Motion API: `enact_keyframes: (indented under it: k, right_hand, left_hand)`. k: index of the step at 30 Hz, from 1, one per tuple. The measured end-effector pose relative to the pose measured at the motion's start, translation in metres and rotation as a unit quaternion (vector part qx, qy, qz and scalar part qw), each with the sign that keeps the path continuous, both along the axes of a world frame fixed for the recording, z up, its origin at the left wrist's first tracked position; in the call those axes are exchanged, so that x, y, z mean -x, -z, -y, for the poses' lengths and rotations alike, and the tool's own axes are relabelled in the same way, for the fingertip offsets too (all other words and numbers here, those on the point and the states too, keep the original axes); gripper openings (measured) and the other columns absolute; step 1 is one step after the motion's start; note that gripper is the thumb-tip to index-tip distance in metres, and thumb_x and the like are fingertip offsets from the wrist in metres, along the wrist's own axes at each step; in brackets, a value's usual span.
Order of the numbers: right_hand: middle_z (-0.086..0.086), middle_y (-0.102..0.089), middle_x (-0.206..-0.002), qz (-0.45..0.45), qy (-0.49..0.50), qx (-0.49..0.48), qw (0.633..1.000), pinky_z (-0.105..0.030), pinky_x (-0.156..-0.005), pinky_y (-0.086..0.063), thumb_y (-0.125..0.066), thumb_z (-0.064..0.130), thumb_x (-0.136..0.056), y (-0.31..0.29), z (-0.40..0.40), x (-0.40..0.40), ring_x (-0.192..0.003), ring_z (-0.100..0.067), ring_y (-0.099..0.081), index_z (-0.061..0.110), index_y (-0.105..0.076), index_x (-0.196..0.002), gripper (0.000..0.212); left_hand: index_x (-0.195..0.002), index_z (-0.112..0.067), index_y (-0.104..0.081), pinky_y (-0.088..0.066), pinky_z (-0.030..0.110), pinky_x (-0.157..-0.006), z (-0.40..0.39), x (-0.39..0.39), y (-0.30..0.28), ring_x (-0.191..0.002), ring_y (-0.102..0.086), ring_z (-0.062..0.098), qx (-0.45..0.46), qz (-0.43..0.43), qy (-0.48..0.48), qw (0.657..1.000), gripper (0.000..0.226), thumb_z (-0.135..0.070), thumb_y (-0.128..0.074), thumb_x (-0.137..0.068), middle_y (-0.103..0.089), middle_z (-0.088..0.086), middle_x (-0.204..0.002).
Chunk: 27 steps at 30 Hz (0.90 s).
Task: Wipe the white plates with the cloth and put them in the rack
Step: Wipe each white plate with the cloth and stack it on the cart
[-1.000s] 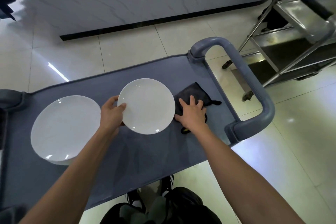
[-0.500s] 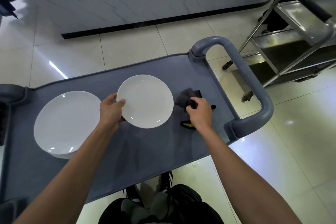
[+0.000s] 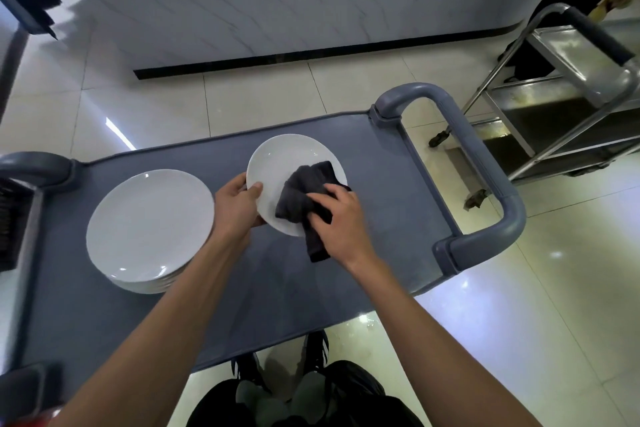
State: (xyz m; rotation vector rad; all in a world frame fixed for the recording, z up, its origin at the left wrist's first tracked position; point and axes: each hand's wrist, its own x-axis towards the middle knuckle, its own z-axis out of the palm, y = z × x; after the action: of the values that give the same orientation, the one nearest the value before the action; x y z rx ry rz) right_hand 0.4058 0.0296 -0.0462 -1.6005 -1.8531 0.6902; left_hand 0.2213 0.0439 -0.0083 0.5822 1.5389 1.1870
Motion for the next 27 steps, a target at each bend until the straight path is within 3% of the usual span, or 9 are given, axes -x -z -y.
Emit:
enact_keyframes:
  k: [5, 9, 13, 18, 21, 27]
  right_hand:
    - [-0.004, -0.056, -0.141, 0.053, -0.036, -0.024, 0.998, -0.048, -0.106, -0.043, -0.066, 0.027, -0.094, 0.002, 0.01, 0.024, -0.125, -0.028, -0.046, 0.025, -0.066, -0.132, 0.038]
    - [-0.005, -0.056, -0.144, 0.075, -0.024, -0.061, 0.995, -0.052, -0.099, -0.045, -0.06, 0.031, -0.094, -0.005, 0.0, 0.033, -0.121, -0.031, -0.049, 0.028, -0.064, -0.135, 0.041]
    - [-0.006, -0.055, -0.146, 0.102, -0.017, -0.081, 0.991, -0.054, -0.096, -0.044, -0.054, 0.031, -0.091, -0.017, -0.027, 0.04, -0.119, -0.034, -0.05, 0.028, -0.063, -0.136, 0.046]
    - [-0.009, -0.042, -0.156, 0.154, -0.054, -0.082, 0.983, -0.054, -0.101, -0.038, -0.054, 0.025, -0.098, -0.028, -0.057, 0.039, -0.133, -0.036, -0.04, 0.029, -0.055, -0.144, 0.047]
    - [-0.008, -0.039, -0.159, 0.154, -0.045, -0.054, 0.986, -0.054, -0.107, -0.035, -0.053, 0.025, -0.101, -0.027, -0.066, 0.033, -0.137, -0.036, -0.035, 0.029, -0.052, -0.146, 0.045]
    - [-0.004, -0.039, -0.159, 0.168, 0.002, -0.025, 0.986, -0.051, -0.104, -0.038, -0.052, 0.028, -0.101, -0.016, -0.064, 0.01, -0.131, -0.033, -0.038, 0.032, -0.051, -0.146, 0.045]
  left_hand:
    - [-0.106, -0.016, -0.072, -0.062, 0.042, -0.062, 0.005, -0.001, -0.009, -0.08, -0.074, 0.022, -0.02, -0.014, -0.001, 1.0, 0.02, -0.01, -0.054, -0.101, -0.076, 0.007, -0.092]
    - [-0.102, -0.015, -0.076, -0.057, 0.035, -0.06, 0.011, 0.004, -0.009, -0.078, -0.072, 0.023, -0.03, -0.034, 0.031, 0.998, 0.022, -0.014, -0.054, -0.1, -0.076, 0.008, -0.086]
    - [-0.107, -0.02, -0.076, -0.058, 0.038, -0.064, 0.02, 0.006, -0.009, -0.084, -0.074, 0.024, -0.029, -0.022, 0.059, 0.998, 0.023, -0.018, -0.054, -0.101, -0.077, 0.008, -0.094]
    - [-0.112, -0.022, -0.074, -0.06, 0.041, -0.067, 0.029, 0.009, -0.012, -0.089, -0.074, 0.027, -0.034, 0.006, 0.069, 0.997, 0.028, -0.006, -0.057, -0.098, -0.077, 0.007, -0.102]
    - [-0.111, -0.025, -0.074, -0.058, 0.037, -0.063, 0.029, 0.011, -0.013, -0.083, -0.073, 0.023, -0.037, 0.014, 0.05, 0.998, 0.033, -0.001, -0.059, -0.094, -0.078, 0.002, -0.099]
    - [-0.112, -0.023, -0.073, -0.058, 0.032, -0.057, 0.027, 0.012, -0.018, -0.071, -0.07, 0.013, -0.051, 0.034, -0.024, 0.998, 0.035, 0.002, -0.059, -0.093, -0.077, -0.007, -0.085]
